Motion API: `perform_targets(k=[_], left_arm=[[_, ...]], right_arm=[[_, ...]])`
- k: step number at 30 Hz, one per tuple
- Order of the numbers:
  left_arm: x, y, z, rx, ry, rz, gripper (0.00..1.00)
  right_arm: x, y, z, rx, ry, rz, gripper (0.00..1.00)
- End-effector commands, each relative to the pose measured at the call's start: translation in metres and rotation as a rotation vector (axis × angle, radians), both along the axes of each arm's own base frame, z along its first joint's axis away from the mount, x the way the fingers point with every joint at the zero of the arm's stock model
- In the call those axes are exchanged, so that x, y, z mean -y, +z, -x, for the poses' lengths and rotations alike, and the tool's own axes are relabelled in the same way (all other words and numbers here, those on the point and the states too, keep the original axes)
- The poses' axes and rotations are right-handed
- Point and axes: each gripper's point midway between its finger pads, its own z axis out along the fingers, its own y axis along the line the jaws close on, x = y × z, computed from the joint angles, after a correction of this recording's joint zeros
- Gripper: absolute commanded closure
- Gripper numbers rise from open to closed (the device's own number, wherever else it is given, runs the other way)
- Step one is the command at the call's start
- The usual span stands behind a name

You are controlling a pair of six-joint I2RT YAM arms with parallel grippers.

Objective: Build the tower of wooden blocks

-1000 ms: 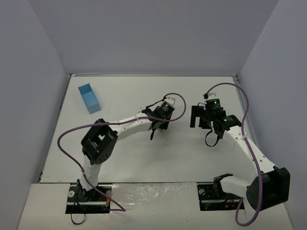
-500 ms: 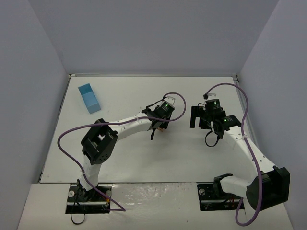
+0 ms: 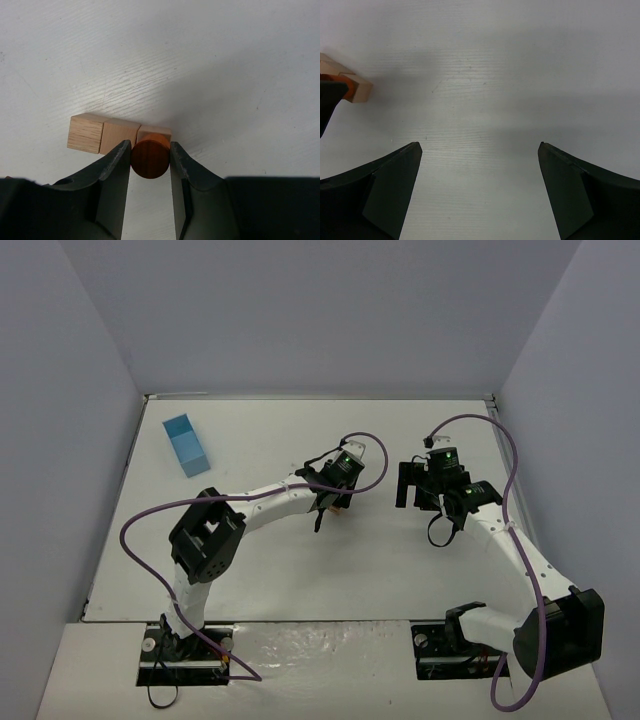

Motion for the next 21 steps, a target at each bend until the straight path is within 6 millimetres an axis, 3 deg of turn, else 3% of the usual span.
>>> perform_targets(k=[1, 12, 16, 21], left_arm=[[0.0046, 0.0173, -0.0138, 0.061, 0.022, 0.044, 0.98], [0.0028, 0.0129, -0.011, 0.051, 0.025, 0.036, 0.93], [0.003, 0.01, -0.0107, 0.045, 0.025, 0.034, 0.84], [0.0028, 0.0101, -0.0105, 0.044, 0.028, 0.037, 0.81]], right_arm=[[-0.0011, 0.0104, -0.0076, 0.052, -0.003, -0.016, 0.0], [-0.0011, 0.0101, -0.0077, 0.053, -0.004, -0.016, 0.0], [-0.001, 0.01, -0.0076, 0.053, -0.004, -0.015, 0.0], [-0.0011, 0.0099, -0.0073, 0.052, -0.004, -0.017, 0.0]])
